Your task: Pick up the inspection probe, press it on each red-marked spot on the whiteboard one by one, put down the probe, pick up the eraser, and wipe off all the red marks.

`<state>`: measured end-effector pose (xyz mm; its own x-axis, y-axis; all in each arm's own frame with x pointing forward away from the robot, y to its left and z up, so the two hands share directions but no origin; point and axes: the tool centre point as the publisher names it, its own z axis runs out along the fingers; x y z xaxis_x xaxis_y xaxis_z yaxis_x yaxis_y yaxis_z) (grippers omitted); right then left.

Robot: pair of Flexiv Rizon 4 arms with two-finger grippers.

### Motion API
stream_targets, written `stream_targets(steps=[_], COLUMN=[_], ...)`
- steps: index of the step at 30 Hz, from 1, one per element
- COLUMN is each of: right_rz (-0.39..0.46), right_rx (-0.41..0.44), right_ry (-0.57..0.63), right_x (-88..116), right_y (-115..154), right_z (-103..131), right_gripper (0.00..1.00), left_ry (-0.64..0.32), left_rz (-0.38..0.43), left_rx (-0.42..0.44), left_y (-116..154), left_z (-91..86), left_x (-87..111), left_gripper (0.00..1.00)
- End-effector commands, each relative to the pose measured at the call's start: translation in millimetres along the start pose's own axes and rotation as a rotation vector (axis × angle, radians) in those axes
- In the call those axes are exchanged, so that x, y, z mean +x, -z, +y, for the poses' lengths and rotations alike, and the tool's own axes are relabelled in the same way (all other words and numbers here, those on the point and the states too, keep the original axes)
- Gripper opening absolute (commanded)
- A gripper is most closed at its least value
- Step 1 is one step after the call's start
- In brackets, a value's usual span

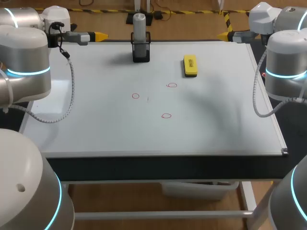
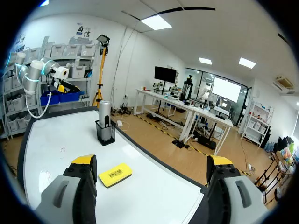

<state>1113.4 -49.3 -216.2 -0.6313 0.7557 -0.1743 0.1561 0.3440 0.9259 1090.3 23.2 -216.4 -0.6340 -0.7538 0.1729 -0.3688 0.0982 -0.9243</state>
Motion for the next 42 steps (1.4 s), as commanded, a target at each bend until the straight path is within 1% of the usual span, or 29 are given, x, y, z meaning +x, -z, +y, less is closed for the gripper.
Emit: stream_targets(steps=[1, 3, 4, 7, 10, 11, 15, 19, 26, 27, 33, 37, 42], right_rz=[0.001, 0.001, 0.001, 0.001, 0.001, 0.001, 0.001, 0.001, 0.001, 0.001, 0.001, 0.001, 0.001], right_rx=[0.002, 0.002, 0.002, 0.002, 0.002, 0.002, 0.002, 0.002, 0.002, 0.002, 0.002, 0.002, 0.002], right_ry=[0.0, 0.0, 0.0, 0.0, 0.0, 0.0, 0.0, 0.0, 0.0, 0.0, 0.0, 0.0, 0.0], right_x=[-0.4, -0.4, -0.4, -0.4, -0.4, -0.4, -0.4, -0.4, -0.4, -0.4, -0.4, -0.4, -0.4], right_y=[-0.1, -0.1, -0.1, -0.1, -0.1, -0.1, -0.1, -0.1, -0.1, -0.1, -0.1, -0.1, -0.1], right_z=[0.1, 0.1, 0.1, 0.1, 0.1, 0.1, 0.1, 0.1, 0.1, 0.1, 0.1, 0.1, 0.1], right_gripper=[1.0, 1.0, 1.0, 1.0, 1.0, 1.0, 1.0, 1.0, 1.0, 1.0, 1.0, 1.0, 1.0], left_ry=[-0.018, -0.042, -0.045, -0.08, -0.117, -0.133, -0.17, -0.177, -0.221, -0.225, -0.244, -0.261, -0.269], left_rz=[0.03, 0.073, 0.078, 0.133, 0.187, 0.217, 0.276, 0.325, 0.444, 0.445, 0.518, 0.614, 0.655], left_rx=[-0.005, -0.012, -0.015, -0.013, -0.006, 0.002, 0.012, 0.031, 0.064, 0.061, 0.083, 0.112, 0.121], left_y=[-4.4, -9.6, -11.7, -18.9, -25.5, -28.0, -36.6, -46.5, -61.4, -63.4, -74.2, -82.4, -93.3], left_z=[0.5, 0.7, 0.4, 0.1, 0.0, -0.3, -1.4, -0.2, 0.4, 0.8, 3.0, 6.9, 11.5], left_x=[1.3, 3.7, 5.2, 9.0, 13.5, 15.1, 20.5, 23.6, 34.5, 35.5, 38.0, 37.5, 39.3], left_gripper=[1.0, 1.0, 1.0, 1.0, 1.0, 1.0, 1.0, 1.0, 1.0, 1.0, 1.0, 1.0, 1.0])
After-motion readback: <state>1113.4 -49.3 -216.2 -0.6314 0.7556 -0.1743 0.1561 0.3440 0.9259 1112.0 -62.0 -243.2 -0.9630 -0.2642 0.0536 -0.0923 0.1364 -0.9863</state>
